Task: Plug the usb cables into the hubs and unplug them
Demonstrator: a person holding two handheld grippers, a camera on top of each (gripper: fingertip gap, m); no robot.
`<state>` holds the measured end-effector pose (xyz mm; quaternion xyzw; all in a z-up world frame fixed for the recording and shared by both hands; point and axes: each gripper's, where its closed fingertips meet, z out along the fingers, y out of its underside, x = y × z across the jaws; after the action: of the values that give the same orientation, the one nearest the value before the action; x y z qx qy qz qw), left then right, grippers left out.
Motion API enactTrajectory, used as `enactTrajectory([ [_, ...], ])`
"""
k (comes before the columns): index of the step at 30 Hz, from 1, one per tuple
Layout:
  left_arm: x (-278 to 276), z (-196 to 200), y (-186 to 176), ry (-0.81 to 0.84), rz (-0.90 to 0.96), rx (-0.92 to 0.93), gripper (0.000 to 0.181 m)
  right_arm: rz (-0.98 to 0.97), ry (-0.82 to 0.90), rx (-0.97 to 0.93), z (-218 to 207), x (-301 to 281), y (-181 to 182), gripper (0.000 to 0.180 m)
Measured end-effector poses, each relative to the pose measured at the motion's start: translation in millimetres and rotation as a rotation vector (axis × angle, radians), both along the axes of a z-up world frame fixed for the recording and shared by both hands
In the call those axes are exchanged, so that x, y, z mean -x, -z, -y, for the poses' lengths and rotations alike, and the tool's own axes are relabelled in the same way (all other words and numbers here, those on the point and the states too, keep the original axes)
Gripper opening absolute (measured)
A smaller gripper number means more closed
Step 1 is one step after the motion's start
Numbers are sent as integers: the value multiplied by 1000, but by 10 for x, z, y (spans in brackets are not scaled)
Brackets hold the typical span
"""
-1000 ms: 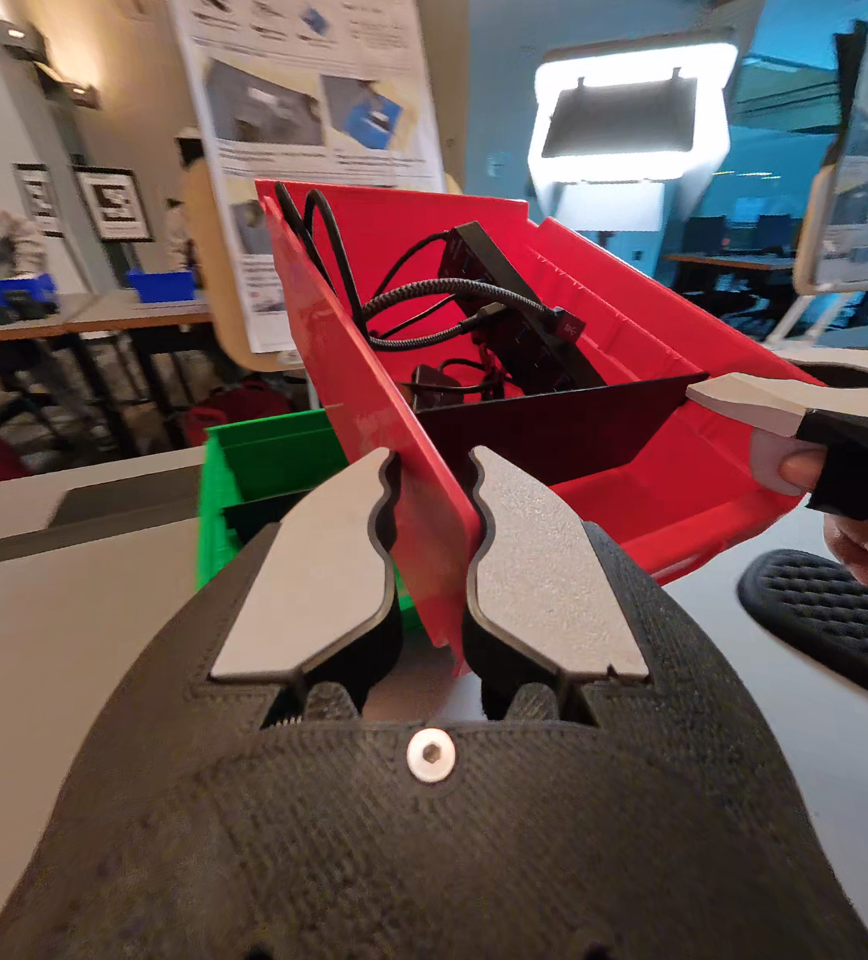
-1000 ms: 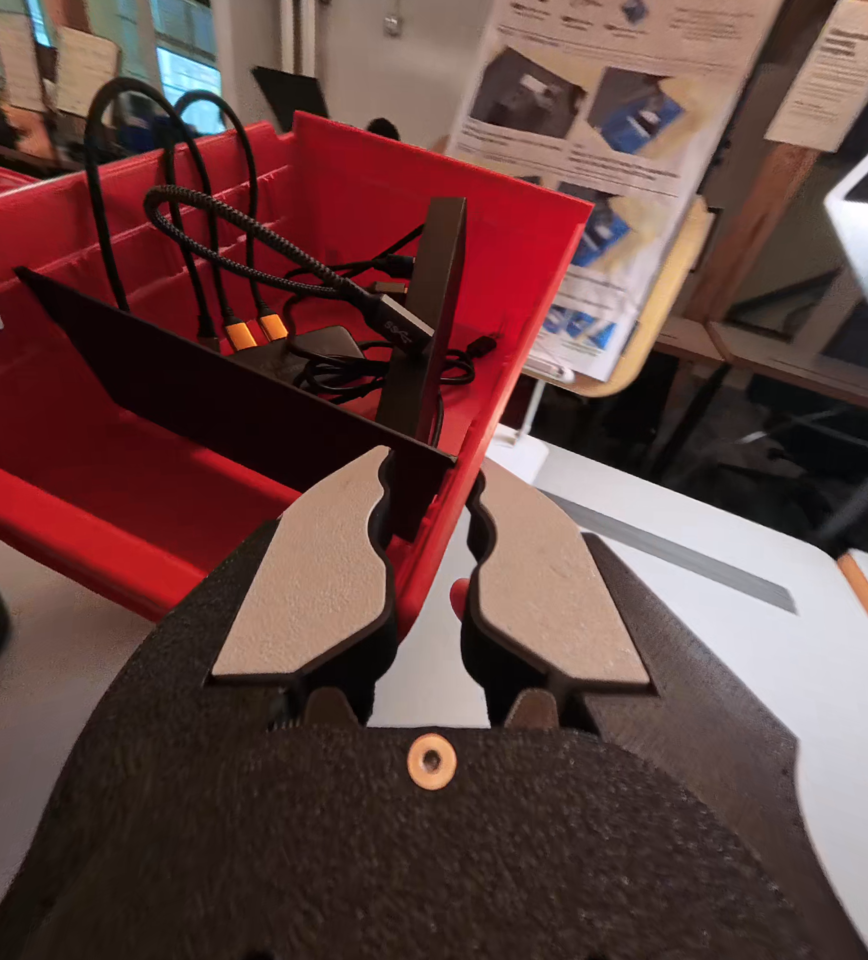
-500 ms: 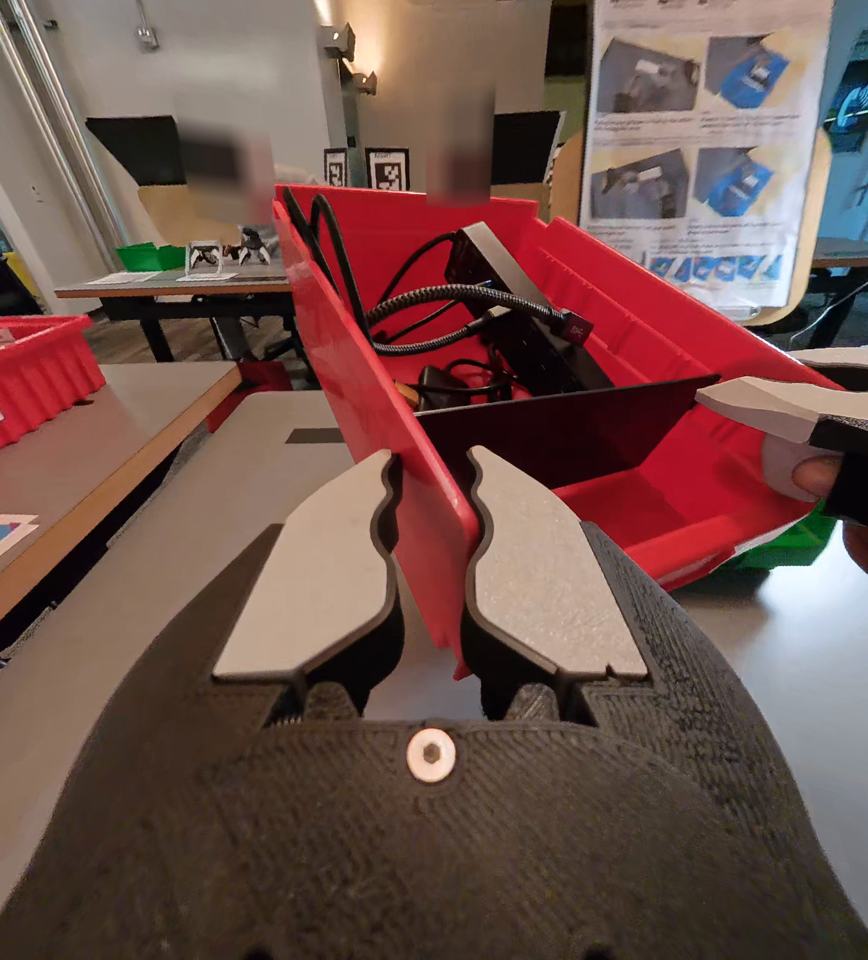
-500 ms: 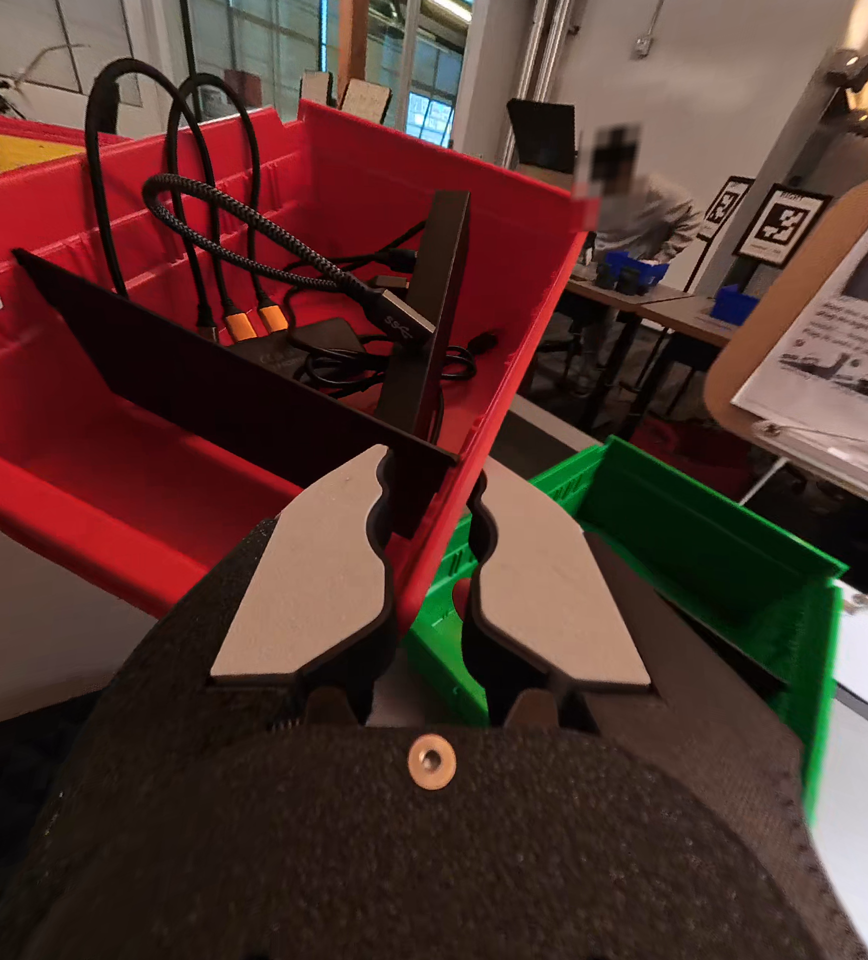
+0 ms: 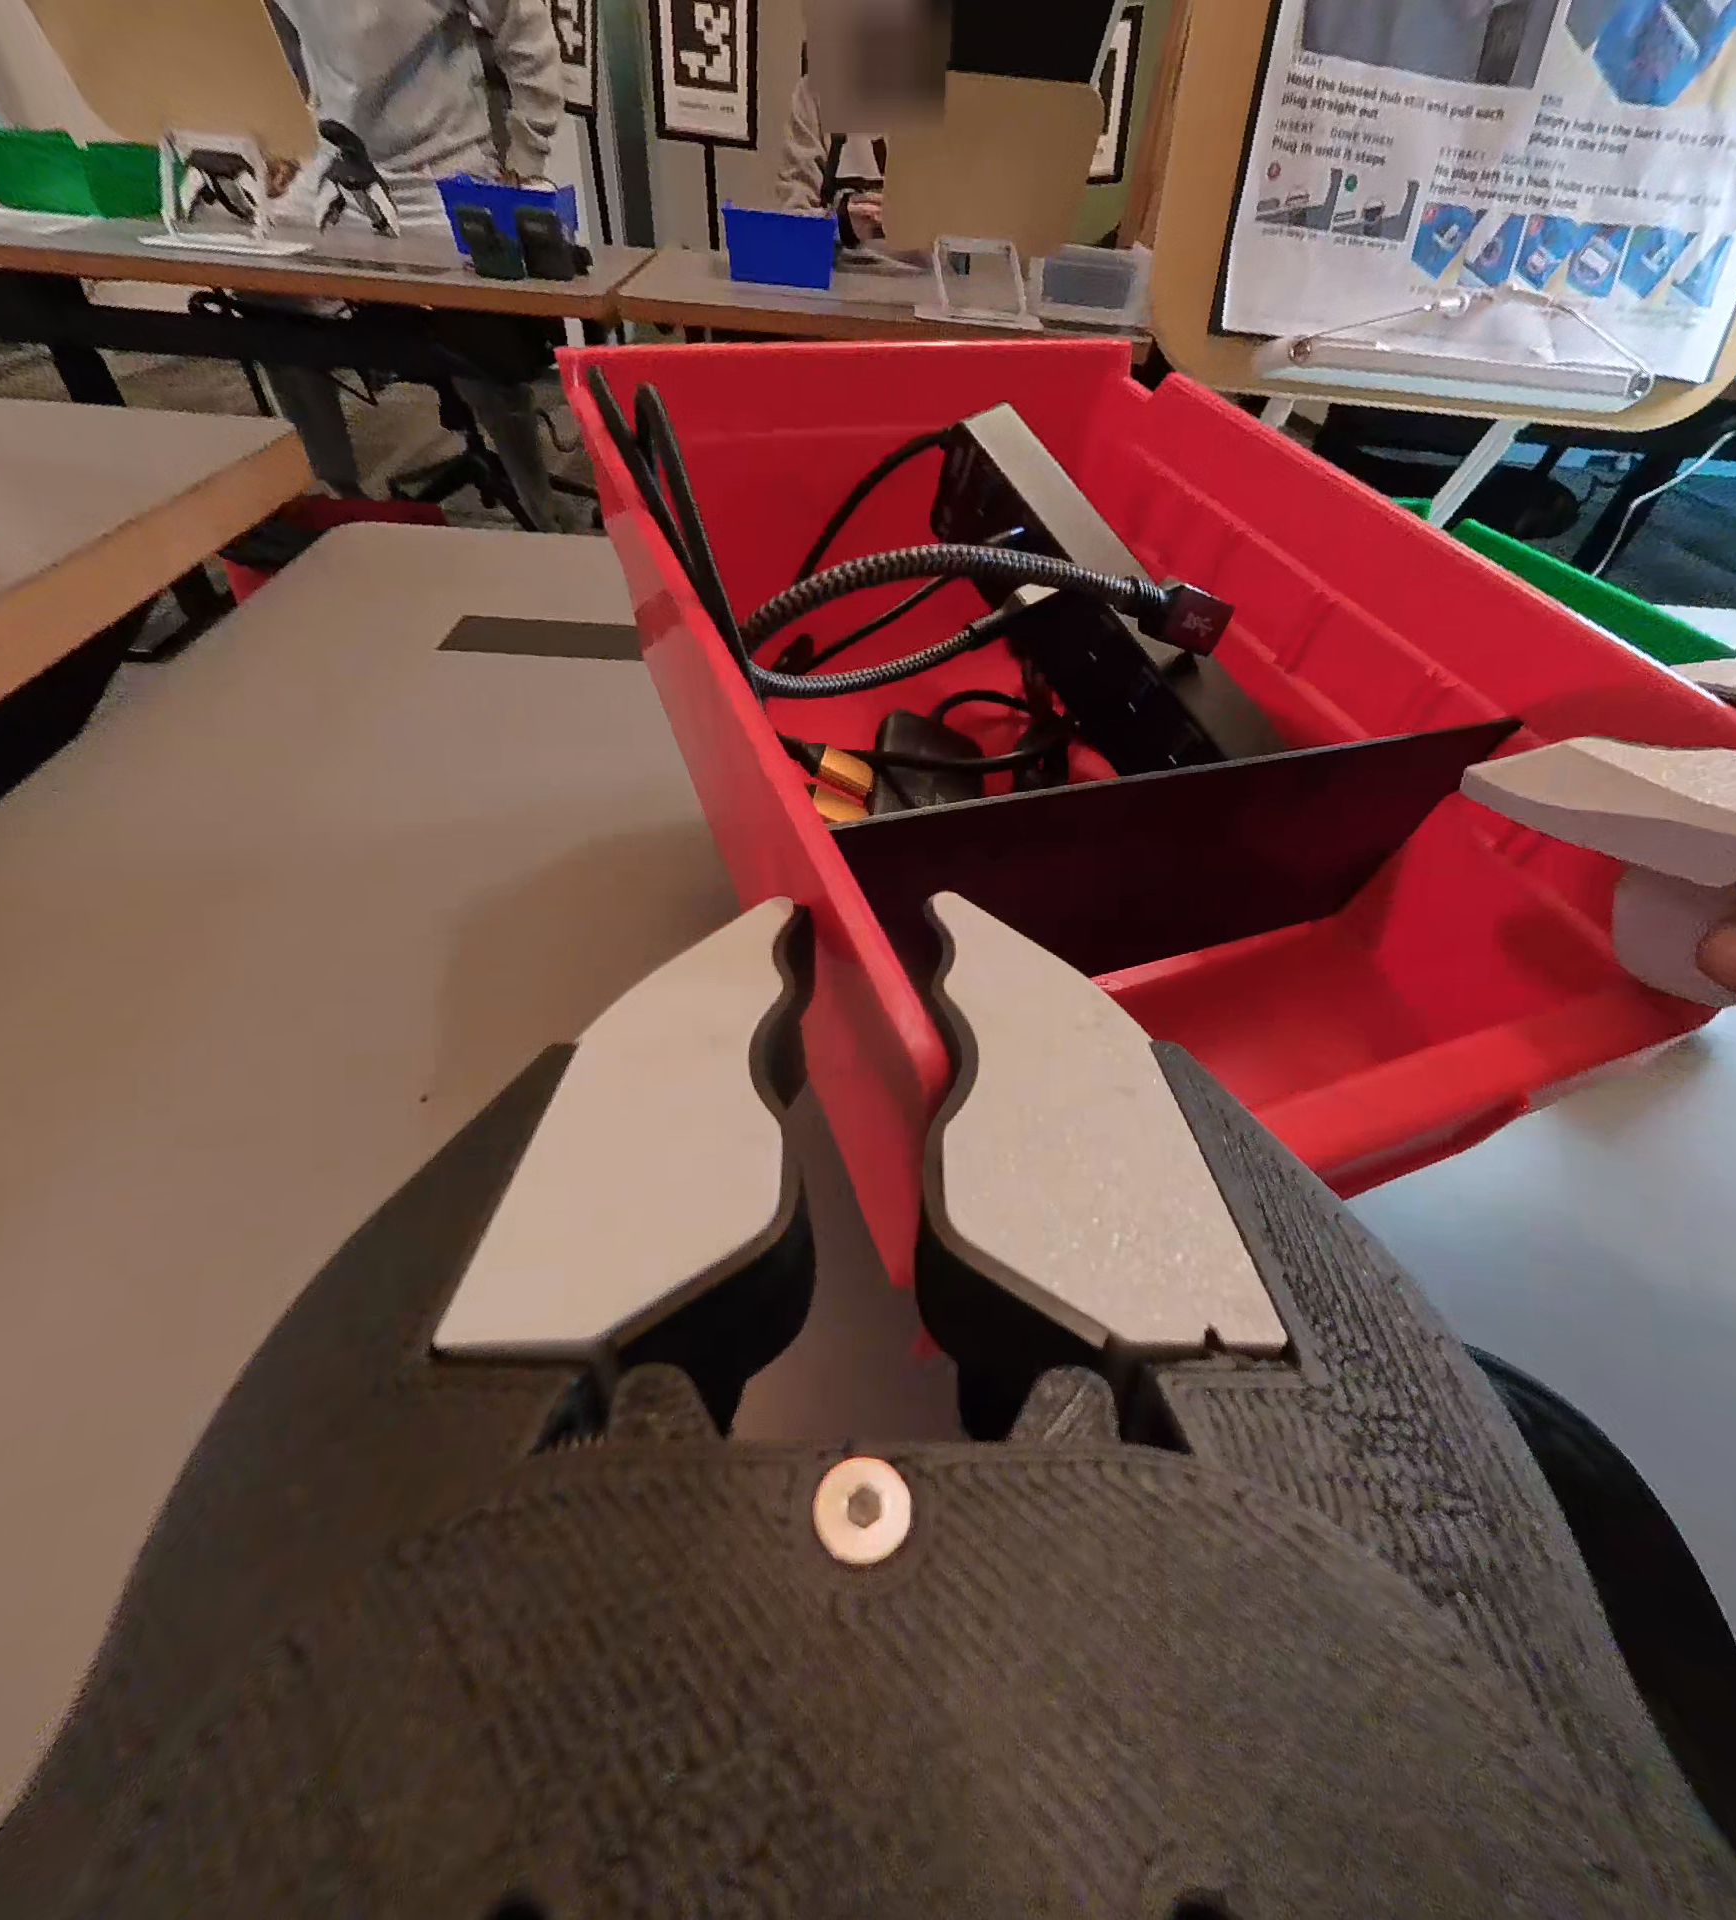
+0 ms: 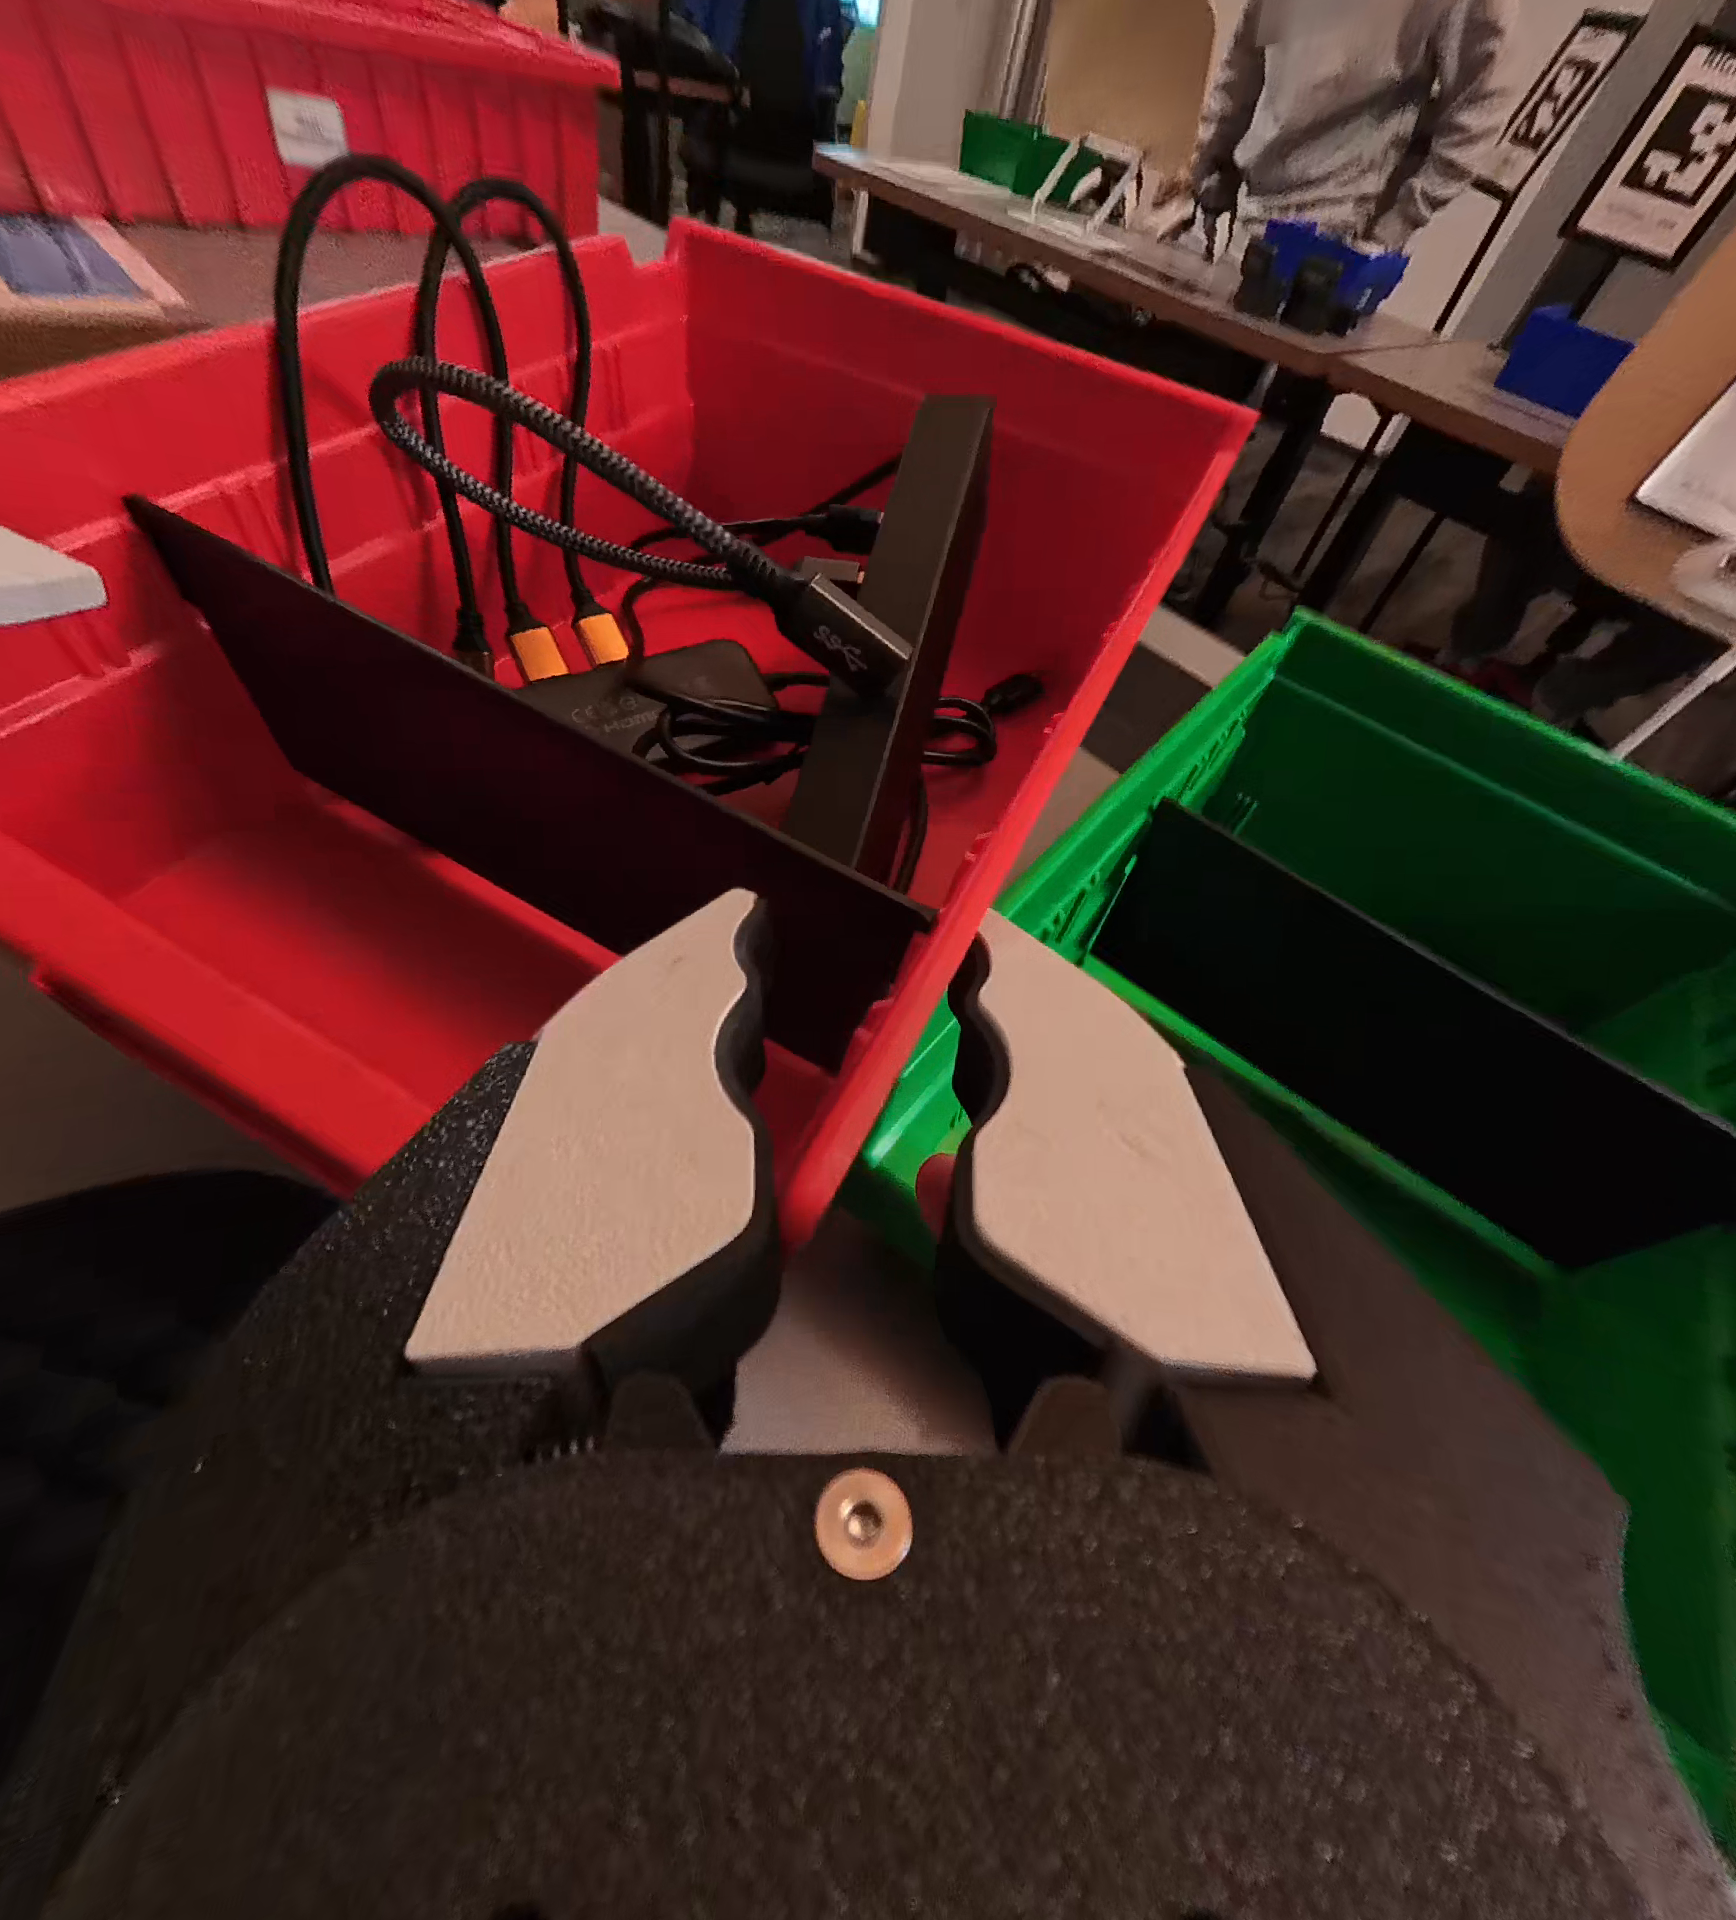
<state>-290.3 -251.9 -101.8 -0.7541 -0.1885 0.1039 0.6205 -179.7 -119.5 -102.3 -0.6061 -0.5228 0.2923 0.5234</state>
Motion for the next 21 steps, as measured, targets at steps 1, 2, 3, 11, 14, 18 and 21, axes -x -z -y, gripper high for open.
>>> enactTrajectory([
  [1,-14,-24,32,8,4,11,18,11,1,20,-4,-29,66,35],
  [2,-29,-49,68,13,12,24,18,15,-1,48,-10,-60,132,36],
  [3,-43,-70,105,17,19,36,18,7,-4,64,-9,-88,164,36],
  [11,-12,-171,424,20,83,104,14,31,-77,116,99,-208,194,49],
  [14,-5,-196,420,42,105,69,21,114,-173,150,231,-287,373,56],
  [18,11,-111,86,79,58,-46,38,47,-303,117,289,-648,88,46],
  [21,-179,-40,-265,216,-143,10,36,170,-348,-58,-54,-950,-11,49],
])
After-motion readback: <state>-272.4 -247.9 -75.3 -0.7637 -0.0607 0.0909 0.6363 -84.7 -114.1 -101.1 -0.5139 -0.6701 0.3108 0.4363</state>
